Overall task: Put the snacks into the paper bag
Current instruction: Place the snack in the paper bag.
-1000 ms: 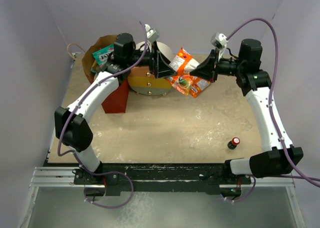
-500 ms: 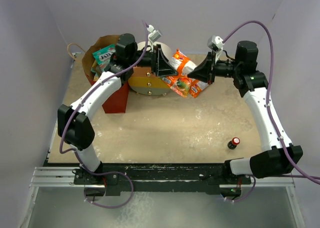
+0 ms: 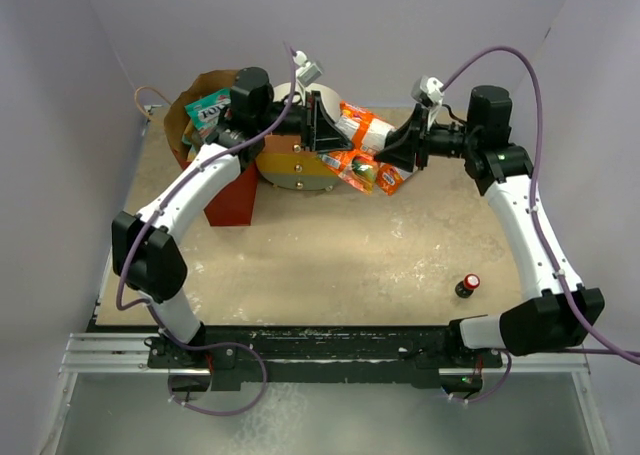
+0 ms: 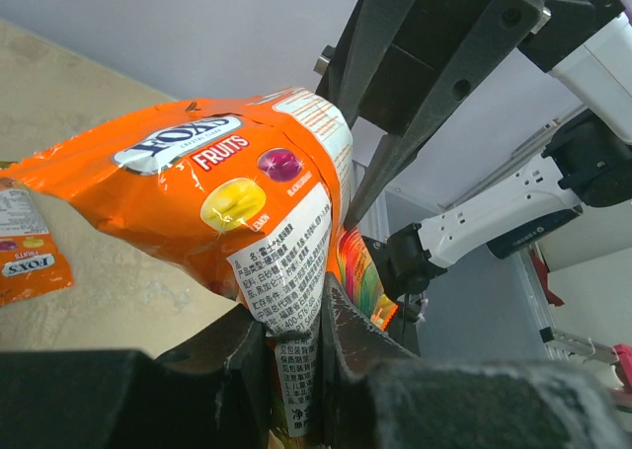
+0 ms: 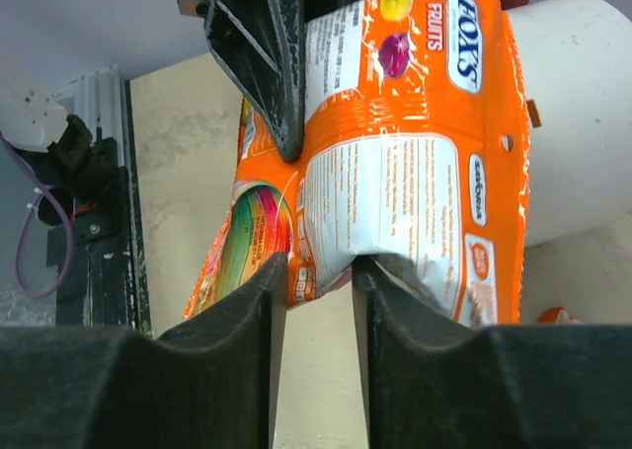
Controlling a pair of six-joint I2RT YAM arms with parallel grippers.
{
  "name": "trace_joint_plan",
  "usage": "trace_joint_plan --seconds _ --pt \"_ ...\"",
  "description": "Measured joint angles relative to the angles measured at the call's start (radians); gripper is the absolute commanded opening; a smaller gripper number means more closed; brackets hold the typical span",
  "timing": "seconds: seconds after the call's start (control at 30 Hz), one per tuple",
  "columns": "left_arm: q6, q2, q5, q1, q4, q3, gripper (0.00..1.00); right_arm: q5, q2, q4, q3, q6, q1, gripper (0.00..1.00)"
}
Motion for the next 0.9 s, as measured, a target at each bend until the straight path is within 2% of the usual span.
trace_joint_plan --seconds 0.2,0.43,0.7,0.9 --pt "0.097 -0.040 -0.046 0.003 -0.111 0.000 0.14 0.031 -0.012 -0.004 -0.027 -0.024 0.001 0.43" --pt "0.306 -0.121 -0.193 0.033 -0.366 0.043 0.13 0.097 -0.079 -0.021 -0.062 -0.069 0.001 0.44" --pt "0.653 -0.237 -0.632 0.051 -0.725 0.198 0.14 0.209 -0.076 -0.036 -0.095 -0.162 0.001 0.45" --pt "0.828 -0.349 -0.962 0.069 -0.866 0.224 0.10 0.254 -0.073 -0.026 -0.214 -0.184 -0.003 0.46"
